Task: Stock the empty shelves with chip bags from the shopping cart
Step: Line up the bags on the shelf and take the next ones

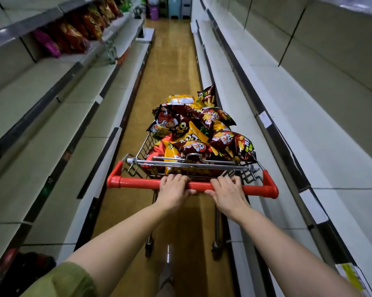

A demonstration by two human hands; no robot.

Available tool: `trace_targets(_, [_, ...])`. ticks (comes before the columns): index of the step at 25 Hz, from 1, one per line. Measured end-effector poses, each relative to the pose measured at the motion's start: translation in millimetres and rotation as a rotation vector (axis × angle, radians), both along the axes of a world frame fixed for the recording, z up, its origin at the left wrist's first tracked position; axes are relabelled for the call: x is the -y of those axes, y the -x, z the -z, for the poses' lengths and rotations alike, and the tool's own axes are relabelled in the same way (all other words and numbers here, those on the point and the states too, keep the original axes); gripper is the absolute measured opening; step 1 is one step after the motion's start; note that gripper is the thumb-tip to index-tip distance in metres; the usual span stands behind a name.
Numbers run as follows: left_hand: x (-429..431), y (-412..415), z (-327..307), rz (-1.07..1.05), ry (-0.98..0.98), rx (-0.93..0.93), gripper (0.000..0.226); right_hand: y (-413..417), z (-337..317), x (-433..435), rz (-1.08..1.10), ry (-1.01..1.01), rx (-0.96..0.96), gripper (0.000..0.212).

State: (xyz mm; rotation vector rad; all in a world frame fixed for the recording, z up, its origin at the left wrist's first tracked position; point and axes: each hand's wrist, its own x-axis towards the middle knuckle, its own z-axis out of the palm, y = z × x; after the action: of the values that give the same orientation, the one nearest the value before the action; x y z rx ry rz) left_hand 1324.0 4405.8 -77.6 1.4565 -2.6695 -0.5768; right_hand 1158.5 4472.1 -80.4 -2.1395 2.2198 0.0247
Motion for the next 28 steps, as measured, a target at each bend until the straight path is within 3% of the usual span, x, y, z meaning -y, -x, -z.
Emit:
trace_targets(3, [44.1,21.4,3.4,-0.012,-0.005,-0.021,0.047,21.4,-2.2,44.2,0.008,-0.022,0.008,0.040])
trace_targets(17, [226.0,107.2,-5.2,0.011,-0.047,-0.033,0.047,98.9,-8.6,221.3,0.087,-0.100,0.005,0.041])
trace_targets(21, [248.8,120.7,-22.3,-0.051,-0.219,-0.036,0.046,114.2,-25.7,235.1,0.067,-0.142,0.198,0.043])
trace_targets(24, [266.3,135.7,-49.3,-0.153,-0.320,-0.207,0.039,131.3,-45.6,257.1,0.024,-0.027,0.227,0.044])
trace_targets(28, [291.5,164.7,-80.9,-0.144,-0.188,-0.324,0.035,159.7,-71.5,302.3,0.038,0.265,0.297,0.036])
